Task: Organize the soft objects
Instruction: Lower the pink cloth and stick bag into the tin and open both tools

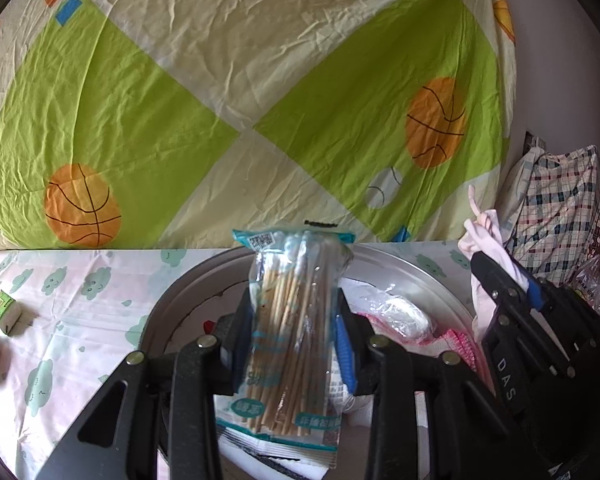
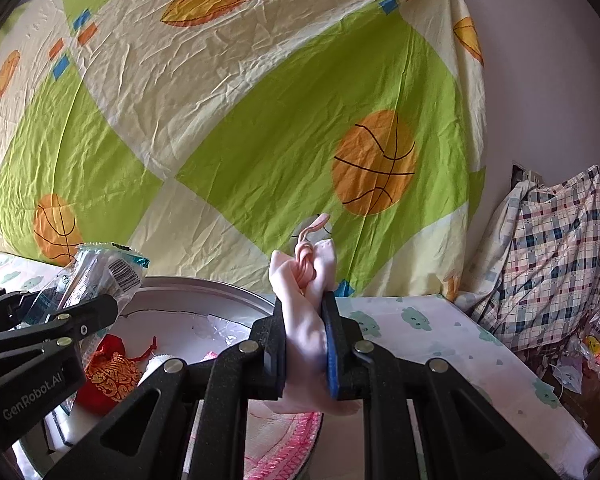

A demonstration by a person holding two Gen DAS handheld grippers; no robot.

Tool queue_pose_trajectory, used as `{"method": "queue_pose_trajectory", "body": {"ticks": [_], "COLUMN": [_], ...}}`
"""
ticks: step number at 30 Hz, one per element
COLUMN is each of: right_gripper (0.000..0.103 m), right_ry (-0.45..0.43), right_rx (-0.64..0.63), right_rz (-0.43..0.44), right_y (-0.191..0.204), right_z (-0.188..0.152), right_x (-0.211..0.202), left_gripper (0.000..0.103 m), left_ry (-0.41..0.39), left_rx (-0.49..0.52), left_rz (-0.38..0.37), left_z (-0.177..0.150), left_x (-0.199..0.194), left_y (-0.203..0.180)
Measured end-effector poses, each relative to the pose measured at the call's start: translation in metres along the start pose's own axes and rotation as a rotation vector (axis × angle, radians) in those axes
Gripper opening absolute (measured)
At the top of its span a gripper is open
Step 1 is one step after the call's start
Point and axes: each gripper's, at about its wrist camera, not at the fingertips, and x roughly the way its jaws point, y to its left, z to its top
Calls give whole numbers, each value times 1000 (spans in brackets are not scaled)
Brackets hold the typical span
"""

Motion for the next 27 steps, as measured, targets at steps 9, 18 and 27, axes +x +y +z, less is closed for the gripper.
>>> {"method": "queue_pose_trajectory", "body": {"ticks": [9,18,27], "right_gripper": [17,17,17], "right_ry": [64,119,172], "right_rx": [-27,-25,-18], "right_rz": [52,113,170], "right_y": [14,21,27], "right_z": [-1,-5,-8], "right_x": [16,23,29], "left_gripper": [35,35,34], "left_ry": [51,68,105], "left_rx": [-29,-29,-25], "left_rz": [-11,0,14], "left_z": [4,4,0], "left_x": [10,13,22], "left_y": [11,13,18]}}
